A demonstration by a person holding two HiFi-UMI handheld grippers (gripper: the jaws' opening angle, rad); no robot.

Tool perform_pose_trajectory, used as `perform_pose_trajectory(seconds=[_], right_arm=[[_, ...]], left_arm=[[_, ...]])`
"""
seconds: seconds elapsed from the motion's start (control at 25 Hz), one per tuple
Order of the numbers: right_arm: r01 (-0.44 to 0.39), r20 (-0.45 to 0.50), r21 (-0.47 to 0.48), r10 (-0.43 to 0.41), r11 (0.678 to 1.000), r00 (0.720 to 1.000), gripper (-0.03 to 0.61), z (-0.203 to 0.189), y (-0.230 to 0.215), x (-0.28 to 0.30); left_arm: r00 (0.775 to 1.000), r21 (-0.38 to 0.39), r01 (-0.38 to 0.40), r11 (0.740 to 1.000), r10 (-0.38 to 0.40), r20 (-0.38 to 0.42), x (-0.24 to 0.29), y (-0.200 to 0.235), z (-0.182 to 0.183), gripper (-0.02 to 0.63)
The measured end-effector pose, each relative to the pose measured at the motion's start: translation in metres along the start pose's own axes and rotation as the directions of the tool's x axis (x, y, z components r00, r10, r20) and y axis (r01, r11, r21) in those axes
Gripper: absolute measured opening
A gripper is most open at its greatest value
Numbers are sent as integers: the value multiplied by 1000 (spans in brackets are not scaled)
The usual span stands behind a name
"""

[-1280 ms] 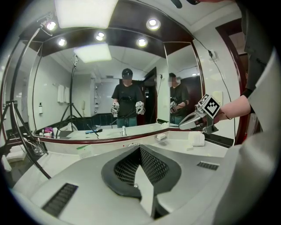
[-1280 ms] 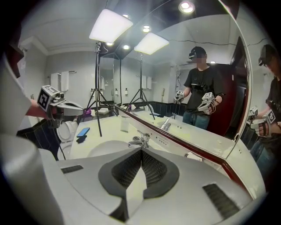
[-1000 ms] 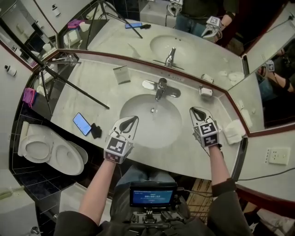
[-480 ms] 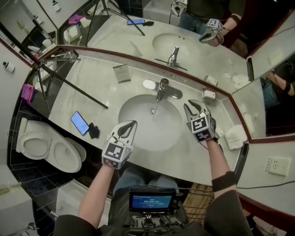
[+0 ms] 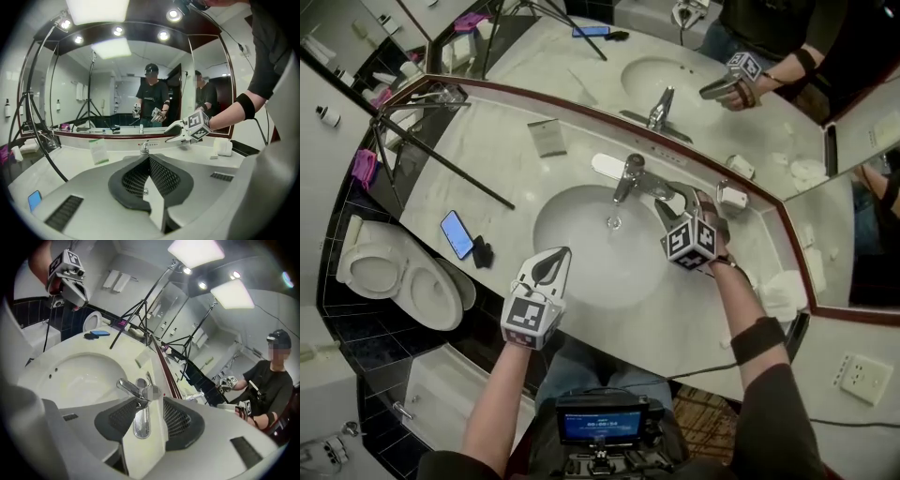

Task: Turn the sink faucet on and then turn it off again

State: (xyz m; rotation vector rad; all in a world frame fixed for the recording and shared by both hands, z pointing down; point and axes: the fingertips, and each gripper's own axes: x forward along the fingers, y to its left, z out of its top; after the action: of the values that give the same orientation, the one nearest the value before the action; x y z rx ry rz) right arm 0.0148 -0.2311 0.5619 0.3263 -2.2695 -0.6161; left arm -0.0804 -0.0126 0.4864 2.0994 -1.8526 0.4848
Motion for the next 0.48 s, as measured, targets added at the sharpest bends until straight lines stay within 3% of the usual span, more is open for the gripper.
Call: perform_pose_trajectory(seconds=[0.28,0.48], right_arm=[[-41,69,-117,49,992,996,201,15,1,53],[-41,93,-245,66,969,993,199,29,9,77]], left_arm=[[995,-62,-103,993,103,2,3,-3,5,0],[993,-73,-119,990,119,-9,4,-8,-3,0]])
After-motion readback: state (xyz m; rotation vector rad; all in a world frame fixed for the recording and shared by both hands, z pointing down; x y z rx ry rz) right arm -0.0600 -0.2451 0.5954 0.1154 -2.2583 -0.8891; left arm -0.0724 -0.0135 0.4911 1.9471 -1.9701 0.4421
